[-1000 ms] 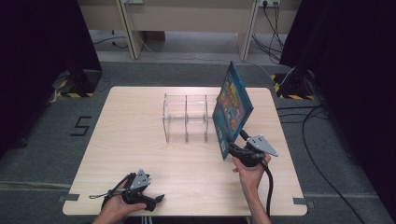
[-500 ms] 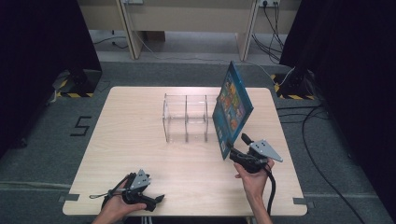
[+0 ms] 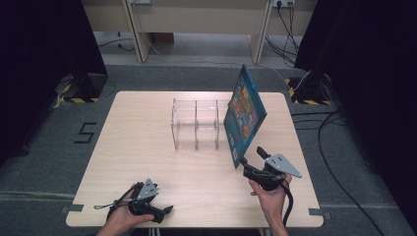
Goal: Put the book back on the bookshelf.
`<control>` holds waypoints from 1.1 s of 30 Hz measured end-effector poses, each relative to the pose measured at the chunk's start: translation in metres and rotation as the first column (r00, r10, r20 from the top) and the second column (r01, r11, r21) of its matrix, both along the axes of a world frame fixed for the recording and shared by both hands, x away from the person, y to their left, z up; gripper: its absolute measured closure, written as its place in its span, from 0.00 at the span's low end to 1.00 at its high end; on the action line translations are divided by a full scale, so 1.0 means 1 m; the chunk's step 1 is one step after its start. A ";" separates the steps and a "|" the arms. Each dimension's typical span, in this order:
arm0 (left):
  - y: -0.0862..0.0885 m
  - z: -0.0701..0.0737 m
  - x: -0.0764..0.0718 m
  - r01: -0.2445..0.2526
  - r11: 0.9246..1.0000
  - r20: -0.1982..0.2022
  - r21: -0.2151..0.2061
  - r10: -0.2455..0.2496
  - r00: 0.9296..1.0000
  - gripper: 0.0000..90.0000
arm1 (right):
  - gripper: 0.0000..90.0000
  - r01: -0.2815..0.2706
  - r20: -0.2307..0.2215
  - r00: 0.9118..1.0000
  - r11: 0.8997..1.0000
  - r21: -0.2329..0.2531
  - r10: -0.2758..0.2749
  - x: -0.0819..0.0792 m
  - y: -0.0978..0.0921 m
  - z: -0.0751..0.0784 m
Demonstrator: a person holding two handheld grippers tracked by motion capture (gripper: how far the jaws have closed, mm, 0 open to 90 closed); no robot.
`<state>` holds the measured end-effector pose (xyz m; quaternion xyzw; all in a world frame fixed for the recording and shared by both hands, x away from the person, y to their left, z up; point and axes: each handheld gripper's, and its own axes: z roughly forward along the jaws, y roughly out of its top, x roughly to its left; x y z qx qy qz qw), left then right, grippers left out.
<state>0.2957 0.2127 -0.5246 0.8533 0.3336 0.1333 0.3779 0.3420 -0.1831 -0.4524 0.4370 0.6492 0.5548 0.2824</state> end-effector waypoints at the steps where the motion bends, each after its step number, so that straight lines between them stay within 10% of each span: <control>1: 0.000 0.000 0.000 0.000 1.000 0.000 0.001 0.000 1.000 0.02 | 0.29 -0.004 -0.002 1.000 1.000 0.002 0.004 -0.002 0.000 0.000; 33: 0.000 0.000 0.000 0.009 1.000 -0.002 0.004 -0.009 1.000 0.01 | 0.23 -0.077 -0.054 0.996 0.997 -0.027 0.076 -0.028 -0.012 -0.009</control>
